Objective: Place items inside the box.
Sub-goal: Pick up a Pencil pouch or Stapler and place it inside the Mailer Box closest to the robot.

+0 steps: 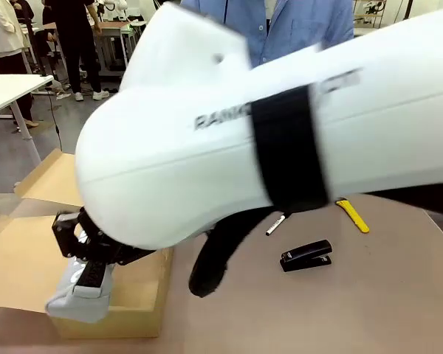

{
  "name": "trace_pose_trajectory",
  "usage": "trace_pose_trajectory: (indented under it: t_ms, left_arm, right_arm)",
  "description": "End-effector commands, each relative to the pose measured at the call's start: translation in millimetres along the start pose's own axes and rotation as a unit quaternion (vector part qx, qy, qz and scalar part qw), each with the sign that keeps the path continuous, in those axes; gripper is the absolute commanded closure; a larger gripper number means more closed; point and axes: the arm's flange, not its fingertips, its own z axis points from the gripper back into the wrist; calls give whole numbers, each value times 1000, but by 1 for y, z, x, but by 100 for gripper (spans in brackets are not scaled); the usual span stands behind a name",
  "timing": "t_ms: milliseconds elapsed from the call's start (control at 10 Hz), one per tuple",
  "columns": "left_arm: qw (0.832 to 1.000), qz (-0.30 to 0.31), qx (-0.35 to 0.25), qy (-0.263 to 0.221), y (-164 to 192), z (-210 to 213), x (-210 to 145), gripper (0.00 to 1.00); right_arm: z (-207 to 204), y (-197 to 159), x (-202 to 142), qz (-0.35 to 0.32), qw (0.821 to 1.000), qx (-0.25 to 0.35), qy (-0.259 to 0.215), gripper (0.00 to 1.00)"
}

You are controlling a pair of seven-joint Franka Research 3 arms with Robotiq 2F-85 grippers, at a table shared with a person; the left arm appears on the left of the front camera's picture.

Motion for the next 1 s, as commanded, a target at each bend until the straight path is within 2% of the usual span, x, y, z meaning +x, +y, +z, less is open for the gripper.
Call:
trace_pose_trajectory:
  t_ms: [0, 100, 200, 400, 600, 900]
  left_arm:
    - [1000, -10, -11, -6, -1, 0, 0, 0]
    - [1000, -10, -11, -6, -1, 0, 0, 0]
    - [1000, -10, -11, -6, -1, 0, 0, 0]
    - [1000, -10, -11, -6, -1, 0, 0, 0]
    - [1000, -10, -11, -6, -1, 0, 0, 0]
    - [1000, -10, -11, -6, -1, 0, 0, 0]
  right_arm:
    - [21, -4, -10, -28, 1000, 7, -11, 93]
    - [21, -4, -10, -28, 1000, 7, -11, 93]
    - [-7, -1, 5, -2, 1000, 0, 7, 93]
    - [-29, 10, 29, -44, 996, 55, -48, 93]
    - [-50, 14, 41, -88, 991, 48, -85, 93]
    - [-71, 8, 49, -113, 990, 19, -79, 93]
